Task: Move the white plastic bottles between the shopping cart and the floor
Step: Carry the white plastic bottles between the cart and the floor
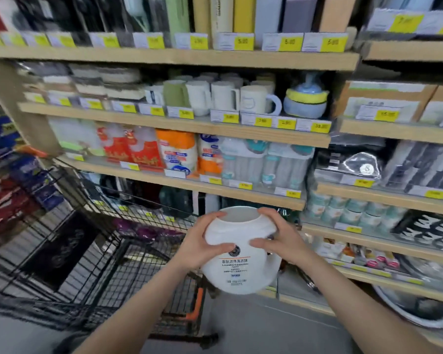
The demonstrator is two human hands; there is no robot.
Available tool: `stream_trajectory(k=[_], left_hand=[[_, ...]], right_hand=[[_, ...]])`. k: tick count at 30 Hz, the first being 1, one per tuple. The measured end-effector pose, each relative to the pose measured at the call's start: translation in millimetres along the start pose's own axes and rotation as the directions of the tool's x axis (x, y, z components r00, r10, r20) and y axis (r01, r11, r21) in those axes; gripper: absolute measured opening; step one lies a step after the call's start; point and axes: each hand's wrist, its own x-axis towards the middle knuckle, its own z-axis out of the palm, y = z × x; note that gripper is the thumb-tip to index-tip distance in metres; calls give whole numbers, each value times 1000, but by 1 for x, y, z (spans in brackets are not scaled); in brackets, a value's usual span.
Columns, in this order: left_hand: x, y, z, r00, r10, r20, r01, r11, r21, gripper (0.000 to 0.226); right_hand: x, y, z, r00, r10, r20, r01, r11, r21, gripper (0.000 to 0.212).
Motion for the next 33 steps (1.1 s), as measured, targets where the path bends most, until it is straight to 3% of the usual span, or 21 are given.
stream_trajectory(k=[14,21,29,33], left_hand=[[-14,-76,-173,965,-211,-155,222,973,57,72],[1,-131,-243,958,-254,-132,263,963,56,74],[34,-251,-347,972,-200,124,184,974,130,82],[46,-304,-385,925,-254,284,164,938,305,99]], right_hand=[[142,-48,165,945,-72,319,96,994,-58,70],[201,-58,232,920,-12,393,63,991,-117,70],[252,-48,350,925,190,329,-140,975,-171,78],[265,-47,400,904,315,288,-250,938,-238,87]])
